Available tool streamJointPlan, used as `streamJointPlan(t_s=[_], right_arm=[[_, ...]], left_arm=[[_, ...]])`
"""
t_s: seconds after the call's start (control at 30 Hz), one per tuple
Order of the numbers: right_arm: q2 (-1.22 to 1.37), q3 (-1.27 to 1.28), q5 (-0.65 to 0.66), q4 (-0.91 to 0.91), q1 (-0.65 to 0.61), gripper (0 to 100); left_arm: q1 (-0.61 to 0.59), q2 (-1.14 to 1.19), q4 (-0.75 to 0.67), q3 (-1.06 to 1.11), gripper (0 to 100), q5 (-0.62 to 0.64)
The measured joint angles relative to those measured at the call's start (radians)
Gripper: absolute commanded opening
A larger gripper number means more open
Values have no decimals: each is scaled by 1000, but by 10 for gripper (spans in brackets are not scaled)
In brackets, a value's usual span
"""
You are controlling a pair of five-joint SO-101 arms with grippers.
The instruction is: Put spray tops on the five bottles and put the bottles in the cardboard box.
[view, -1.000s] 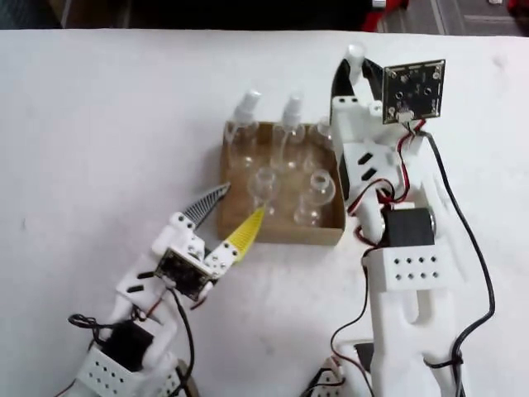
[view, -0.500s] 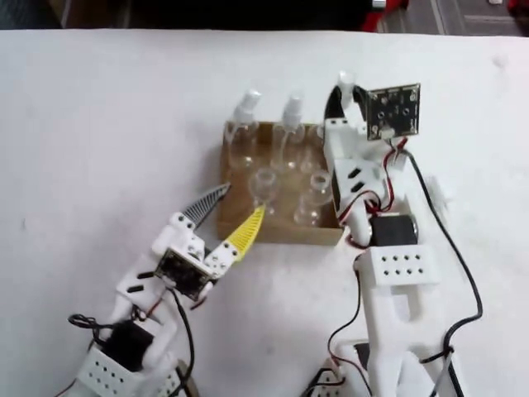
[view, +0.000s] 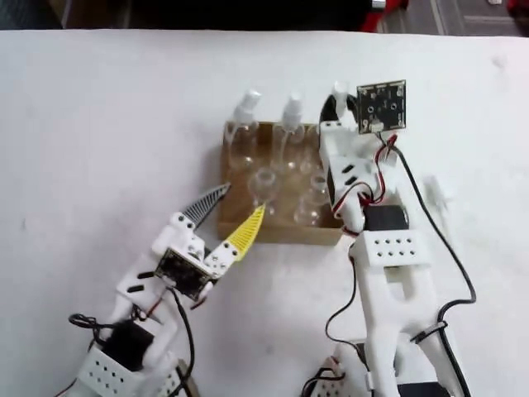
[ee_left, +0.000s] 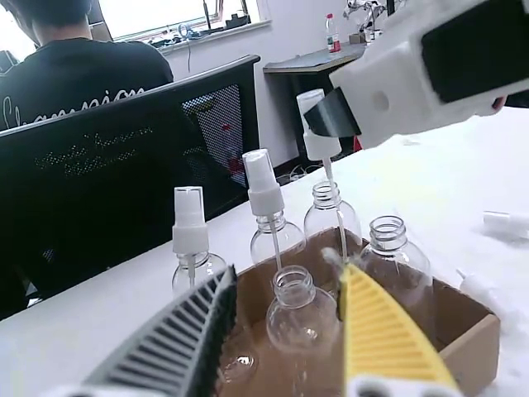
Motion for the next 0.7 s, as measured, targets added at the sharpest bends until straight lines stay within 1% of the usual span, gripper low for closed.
streamJointPlan(t_s=[0.13,0.2,0.37,0.43,0.7], right_arm=[[0,35,0,0,-2,19],[0,43,0,0,-5,36],[0,43,0,0,-28,168],[0,46,0,0,-26,193],[0,46,0,0,-28,161]], left_arm=[[0,0,0,0,187,0],[0,0,0,0,187,0],[0,0,0,0,187,0],[0,0,0,0,187,0],[0,0,0,0,187,0]])
